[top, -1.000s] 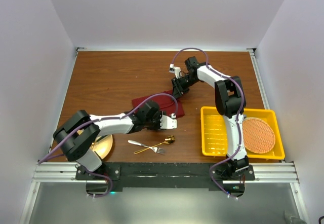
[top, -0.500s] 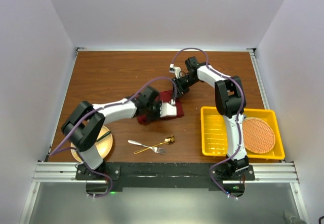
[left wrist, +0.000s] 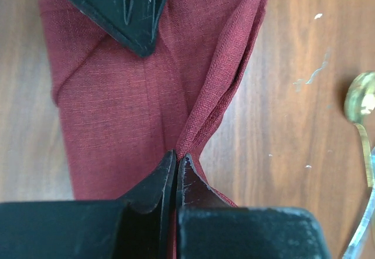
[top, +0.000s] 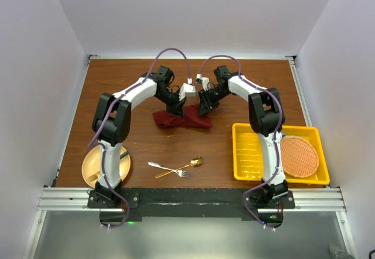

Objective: Fold the napkin into a case and place the utensils inside
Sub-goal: Fold the 2/3-rectangle-folded napkin at the center of the board.

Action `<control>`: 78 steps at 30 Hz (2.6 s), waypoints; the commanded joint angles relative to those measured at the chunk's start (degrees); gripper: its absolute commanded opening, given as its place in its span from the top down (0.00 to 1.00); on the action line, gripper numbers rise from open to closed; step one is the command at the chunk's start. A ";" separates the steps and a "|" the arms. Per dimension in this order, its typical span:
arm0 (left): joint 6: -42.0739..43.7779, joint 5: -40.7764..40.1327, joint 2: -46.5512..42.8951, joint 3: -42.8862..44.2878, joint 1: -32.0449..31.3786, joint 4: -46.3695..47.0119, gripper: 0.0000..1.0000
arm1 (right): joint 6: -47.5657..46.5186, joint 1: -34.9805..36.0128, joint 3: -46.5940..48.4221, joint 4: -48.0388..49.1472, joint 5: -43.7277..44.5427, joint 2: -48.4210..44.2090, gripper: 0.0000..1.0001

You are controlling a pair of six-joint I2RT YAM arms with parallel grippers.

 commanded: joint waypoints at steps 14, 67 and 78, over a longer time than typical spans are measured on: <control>-7.00 16.37 13.60 10.91 10.47 -7.72 1.00 | -3.83 -0.09 1.08 -2.00 8.50 4.54 0.71; -18.87 12.77 23.01 13.54 14.17 -5.60 1.00 | 1.80 -6.50 13.04 -4.38 -7.82 -3.37 0.45; -18.78 13.56 23.89 14.25 14.25 -6.84 1.00 | -4.88 -2.55 11.36 -2.53 -7.33 -4.52 0.29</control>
